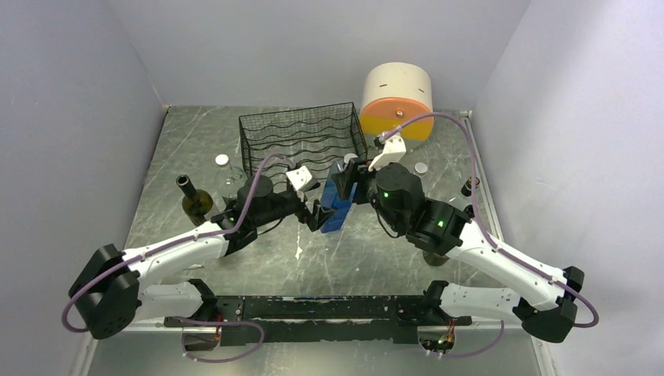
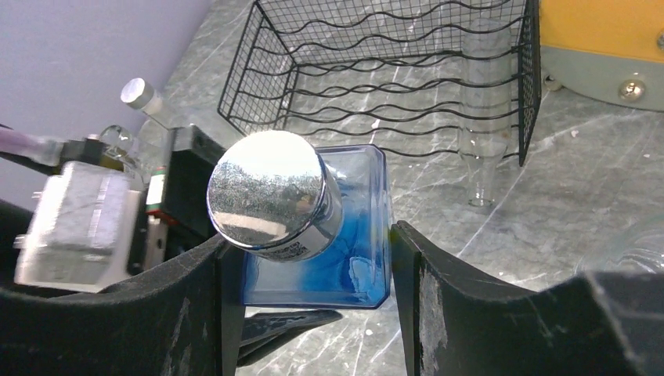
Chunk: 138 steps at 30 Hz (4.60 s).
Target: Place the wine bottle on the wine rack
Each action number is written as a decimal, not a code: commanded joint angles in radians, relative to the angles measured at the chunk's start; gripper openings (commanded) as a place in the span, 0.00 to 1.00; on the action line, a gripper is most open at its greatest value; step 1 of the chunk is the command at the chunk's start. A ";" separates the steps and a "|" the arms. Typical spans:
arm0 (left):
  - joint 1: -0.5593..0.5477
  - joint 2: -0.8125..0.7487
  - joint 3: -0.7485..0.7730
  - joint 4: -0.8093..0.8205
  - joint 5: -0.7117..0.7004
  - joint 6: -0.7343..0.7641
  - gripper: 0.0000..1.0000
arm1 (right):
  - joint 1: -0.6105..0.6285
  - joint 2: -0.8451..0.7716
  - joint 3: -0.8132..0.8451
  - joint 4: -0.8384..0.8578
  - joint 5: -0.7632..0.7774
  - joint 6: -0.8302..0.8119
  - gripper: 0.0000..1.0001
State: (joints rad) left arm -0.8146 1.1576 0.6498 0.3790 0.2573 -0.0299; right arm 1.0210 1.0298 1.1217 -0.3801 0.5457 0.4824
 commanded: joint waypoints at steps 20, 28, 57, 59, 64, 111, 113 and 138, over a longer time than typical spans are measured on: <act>-0.004 0.149 0.027 0.316 0.244 0.099 0.56 | -0.007 -0.164 0.062 0.154 -0.099 0.100 0.14; -0.004 0.112 0.141 0.164 0.201 0.338 0.07 | -0.007 -0.191 0.136 -0.079 -0.105 0.057 0.81; -0.043 0.048 0.479 -0.310 0.138 1.512 0.07 | -0.006 -0.034 0.338 -0.507 -0.239 -0.087 0.88; -0.050 0.044 0.484 -0.319 0.135 1.550 0.07 | -0.007 -0.024 0.304 -0.500 -0.263 -0.076 0.88; -0.061 0.035 0.485 -0.320 0.131 1.617 0.07 | -0.006 -0.005 0.238 -0.488 -0.301 -0.043 0.89; -0.072 -0.079 0.273 -0.189 -0.180 0.594 0.99 | -0.011 -0.096 0.079 -0.311 -0.046 0.025 0.00; -0.072 -0.093 0.286 -0.203 -0.245 0.469 0.99 | -0.012 -0.099 0.055 -0.304 -0.046 0.021 0.00; -0.072 -0.144 0.491 -0.527 -0.462 -0.016 0.99 | -0.063 0.037 -0.299 0.102 -0.220 0.008 0.00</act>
State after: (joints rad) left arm -0.8852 1.0180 1.1149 -0.0982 -0.1837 -0.0124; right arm 0.9852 1.0809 0.8169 -0.5419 0.2874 0.4862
